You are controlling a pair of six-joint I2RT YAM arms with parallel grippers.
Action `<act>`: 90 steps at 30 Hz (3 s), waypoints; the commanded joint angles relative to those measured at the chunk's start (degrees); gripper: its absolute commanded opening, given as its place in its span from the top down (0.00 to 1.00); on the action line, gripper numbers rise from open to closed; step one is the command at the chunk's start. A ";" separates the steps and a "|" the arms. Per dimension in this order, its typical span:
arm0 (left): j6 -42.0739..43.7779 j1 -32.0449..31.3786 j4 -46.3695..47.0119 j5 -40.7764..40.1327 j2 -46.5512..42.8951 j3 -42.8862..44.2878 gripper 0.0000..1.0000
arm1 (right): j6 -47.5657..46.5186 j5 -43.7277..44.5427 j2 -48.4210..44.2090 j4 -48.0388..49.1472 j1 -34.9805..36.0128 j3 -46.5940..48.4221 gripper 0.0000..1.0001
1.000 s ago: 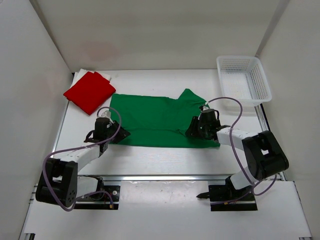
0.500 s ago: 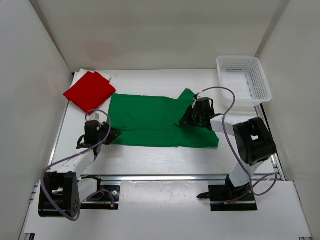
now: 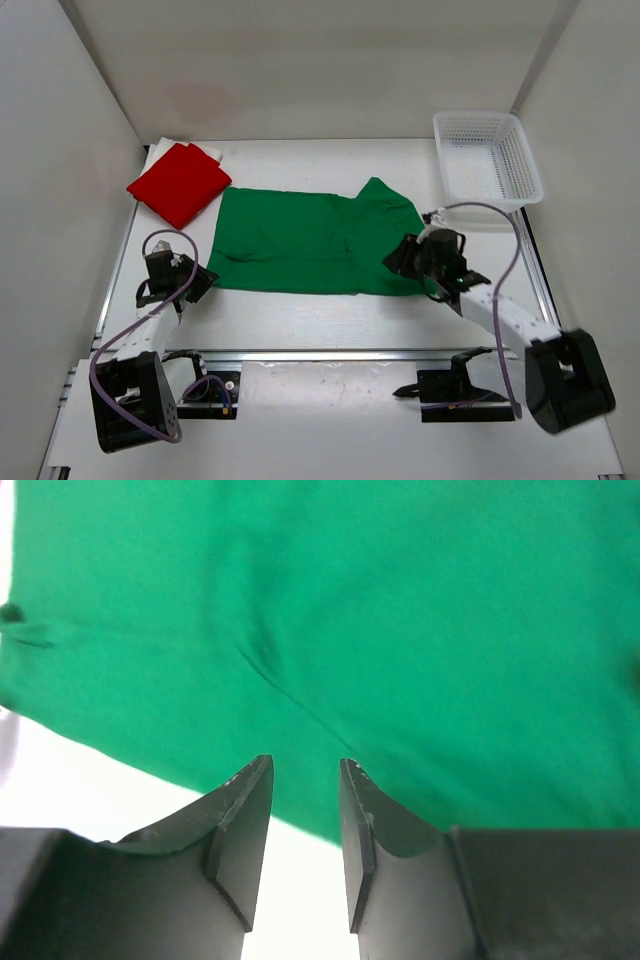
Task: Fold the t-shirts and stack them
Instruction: Fold the flattened tshirt in 1/3 of the way
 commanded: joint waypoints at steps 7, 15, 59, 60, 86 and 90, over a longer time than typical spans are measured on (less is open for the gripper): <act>-1.84 3.57 0.19 -1.42 0.85 -3.00 0.51 | 0.86 6.19 -27.20 -12.53 -11.48 -15.58 0.64; -6.23 5.51 6.33 0.69 3.92 -5.91 0.54 | 3.40 12.28 -29.07 -12.73 -16.05 -19.26 0.57; -5.44 -0.74 3.70 16.41 1.46 32.46 1.00 | -1.85 6.65 -25.81 -21.23 -17.20 12.68 1.00; -6.23 -0.39 4.49 18.95 1.99 34.76 1.00 | -2.91 6.74 -25.55 -22.38 -17.55 18.20 1.00; -16.70 -2.39 16.82 22.84 29.02 51.01 1.00 | -9.32 -16.39 22.58 -30.72 -26.44 70.71 1.00; -16.35 -5.65 10.93 20.92 42.65 68.21 1.00 | -10.66 -16.55 36.65 -36.97 -24.32 93.76 1.00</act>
